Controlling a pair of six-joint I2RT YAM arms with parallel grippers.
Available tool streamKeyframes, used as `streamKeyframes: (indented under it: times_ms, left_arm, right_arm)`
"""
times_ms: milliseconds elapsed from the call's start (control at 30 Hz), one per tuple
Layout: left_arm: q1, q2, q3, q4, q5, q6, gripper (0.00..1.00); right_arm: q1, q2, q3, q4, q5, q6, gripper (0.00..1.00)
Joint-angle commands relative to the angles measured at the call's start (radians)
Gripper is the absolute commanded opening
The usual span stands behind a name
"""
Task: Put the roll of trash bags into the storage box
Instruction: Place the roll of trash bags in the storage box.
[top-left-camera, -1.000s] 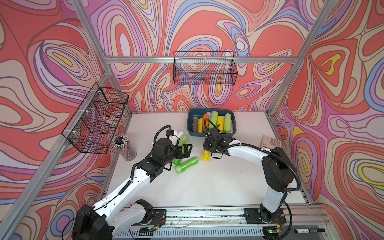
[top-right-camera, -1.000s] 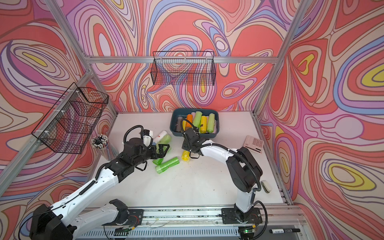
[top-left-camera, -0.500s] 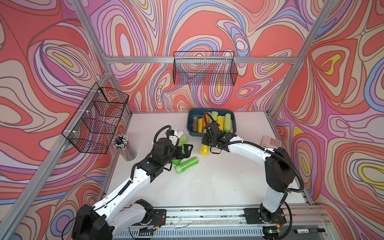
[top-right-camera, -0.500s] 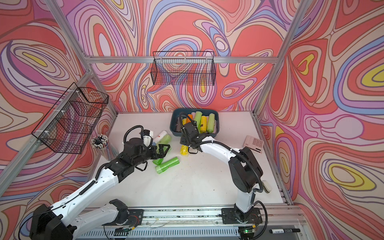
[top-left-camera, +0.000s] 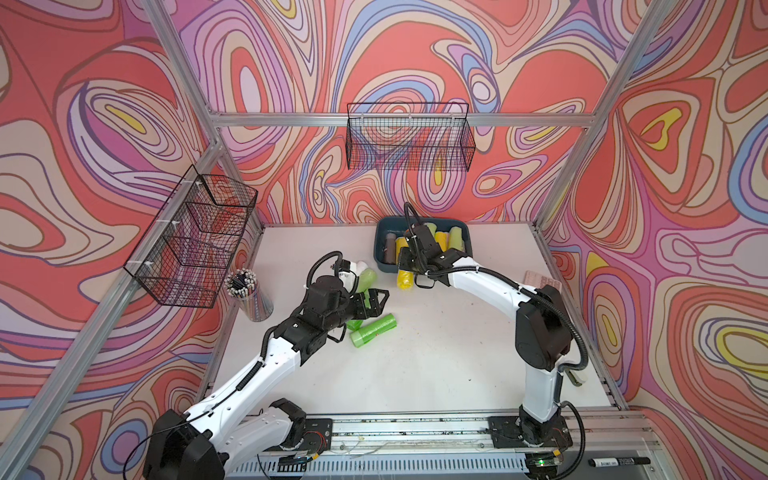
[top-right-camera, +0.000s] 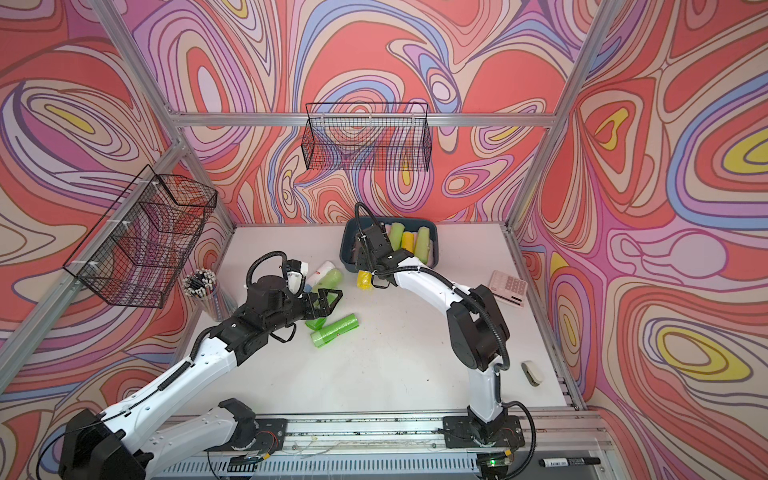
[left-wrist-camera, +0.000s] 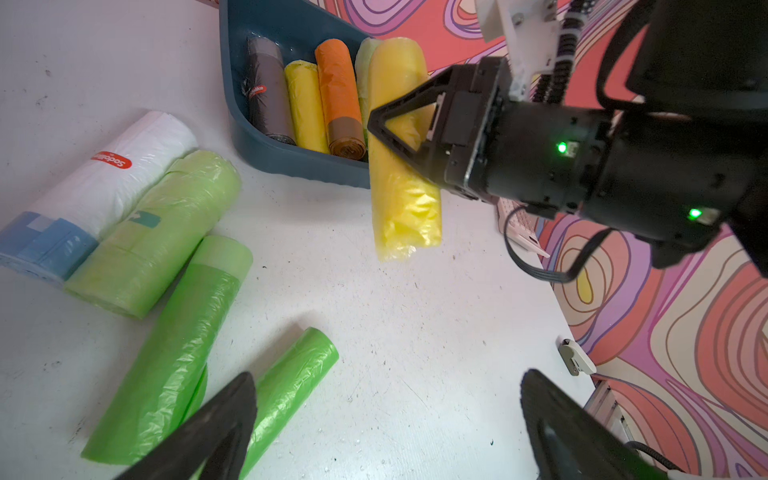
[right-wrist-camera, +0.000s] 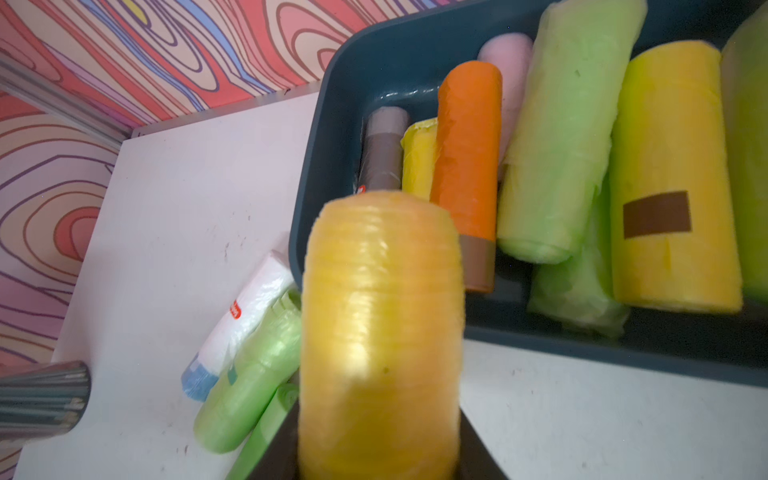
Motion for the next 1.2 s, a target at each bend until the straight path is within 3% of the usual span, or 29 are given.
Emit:
streamKeyframes:
  times_ms: [0, 433, 800, 1167]
  left_arm:
    - [0.007, -0.035, 0.033, -0.052, -0.020, -0.004, 1.00]
    - [0.007, -0.043, 0.096, -0.154, -0.044, 0.014, 1.00]
    - [0.007, -0.004, 0.141, -0.214, -0.032, 0.013, 1.00]
    - [0.007, 0.044, 0.174, -0.214, -0.018, -0.004, 1.00]
  right_arm:
    - [-0.012, 0.064, 0.093, 0.031, 0.017, -0.067, 0.23]
    - [-0.069, 0.330, 0.411, 0.011, 0.019, -0.092, 0.22]
    - [-0.116, 0.429, 0.454, 0.160, -0.007, -0.055, 0.22]
    - [-0.133, 0.568, 0.566, 0.179, -0.031, -0.080, 0.24]
